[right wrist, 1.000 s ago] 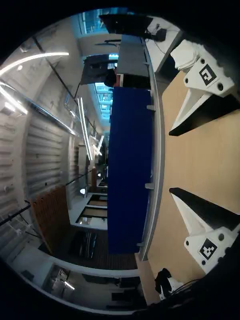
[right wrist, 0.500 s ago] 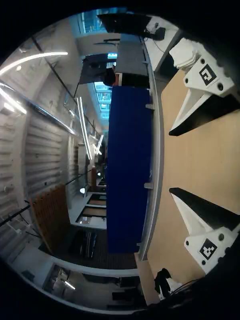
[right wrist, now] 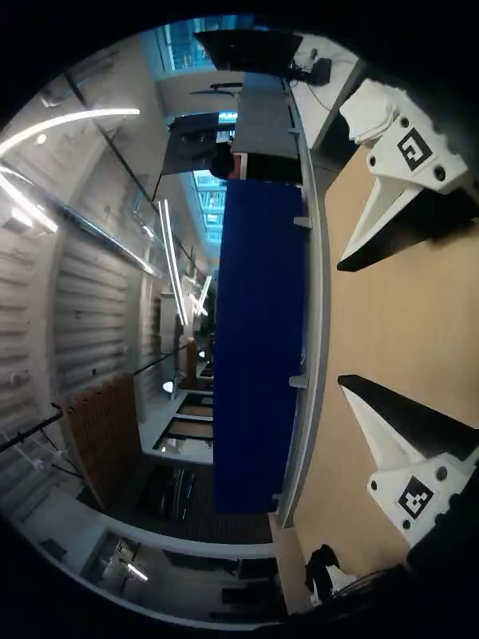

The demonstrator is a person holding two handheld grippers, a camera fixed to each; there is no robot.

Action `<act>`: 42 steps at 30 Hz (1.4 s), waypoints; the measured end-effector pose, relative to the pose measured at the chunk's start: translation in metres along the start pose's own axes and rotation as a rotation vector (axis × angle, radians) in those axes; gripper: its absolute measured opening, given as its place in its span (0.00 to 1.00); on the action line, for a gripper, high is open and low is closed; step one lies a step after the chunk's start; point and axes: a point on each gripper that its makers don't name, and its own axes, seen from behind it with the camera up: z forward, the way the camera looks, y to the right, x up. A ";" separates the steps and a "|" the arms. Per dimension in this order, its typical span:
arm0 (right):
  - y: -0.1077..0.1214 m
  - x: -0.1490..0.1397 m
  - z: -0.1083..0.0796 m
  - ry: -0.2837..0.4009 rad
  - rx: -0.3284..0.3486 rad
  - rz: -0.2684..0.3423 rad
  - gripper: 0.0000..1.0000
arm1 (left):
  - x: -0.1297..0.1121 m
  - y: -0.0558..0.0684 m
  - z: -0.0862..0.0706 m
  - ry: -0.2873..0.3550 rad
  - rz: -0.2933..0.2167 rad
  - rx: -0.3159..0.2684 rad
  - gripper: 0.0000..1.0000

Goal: Fold towel

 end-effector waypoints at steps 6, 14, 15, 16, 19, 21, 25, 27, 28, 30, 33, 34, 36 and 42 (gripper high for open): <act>0.004 -0.016 0.004 0.026 0.004 0.000 1.00 | -0.001 -0.001 0.000 0.000 -0.001 0.000 0.95; 0.008 -0.063 0.004 0.019 0.007 0.022 1.00 | -0.001 -0.001 0.000 0.000 0.000 0.000 0.95; 0.010 -0.069 0.004 0.015 0.005 0.024 1.00 | 0.000 -0.001 0.000 0.000 0.000 0.000 0.95; 0.013 -0.072 0.004 0.013 -0.003 0.025 1.00 | 0.000 -0.001 0.000 0.000 0.000 0.000 0.95; 0.021 -0.081 0.003 0.008 -0.024 0.031 1.00 | 0.000 0.000 0.000 0.000 0.000 0.000 0.95; 0.025 -0.086 0.002 0.008 -0.032 0.038 1.00 | 0.000 0.000 0.000 0.000 0.000 0.000 0.95; 0.031 -0.093 0.001 0.008 -0.033 0.052 1.00 | 0.000 0.000 0.000 0.000 0.000 0.000 0.95; 0.033 -0.096 0.000 0.007 -0.033 0.060 1.00 | 0.000 0.000 0.000 0.000 -0.001 0.000 0.95; 0.032 -0.098 0.000 0.006 -0.031 0.066 1.00 | 0.000 0.000 0.000 0.000 -0.001 0.000 0.95; 0.030 -0.102 -0.001 0.004 -0.027 0.078 1.00 | 0.000 0.001 0.001 0.000 0.000 0.000 0.95; 0.028 -0.108 -0.001 -0.001 -0.019 0.087 1.00 | 0.000 0.001 0.000 0.000 0.000 0.000 0.95; 0.029 -0.109 -0.002 -0.001 -0.021 0.087 1.00 | 0.000 0.000 0.000 0.000 0.000 0.000 0.95; 0.030 -0.111 -0.003 0.000 -0.025 0.087 1.00 | -0.001 0.000 0.000 0.000 0.000 0.000 0.95; 0.029 -0.111 -0.004 0.015 -0.024 0.085 1.00 | -0.001 0.000 0.000 0.000 0.000 0.000 0.95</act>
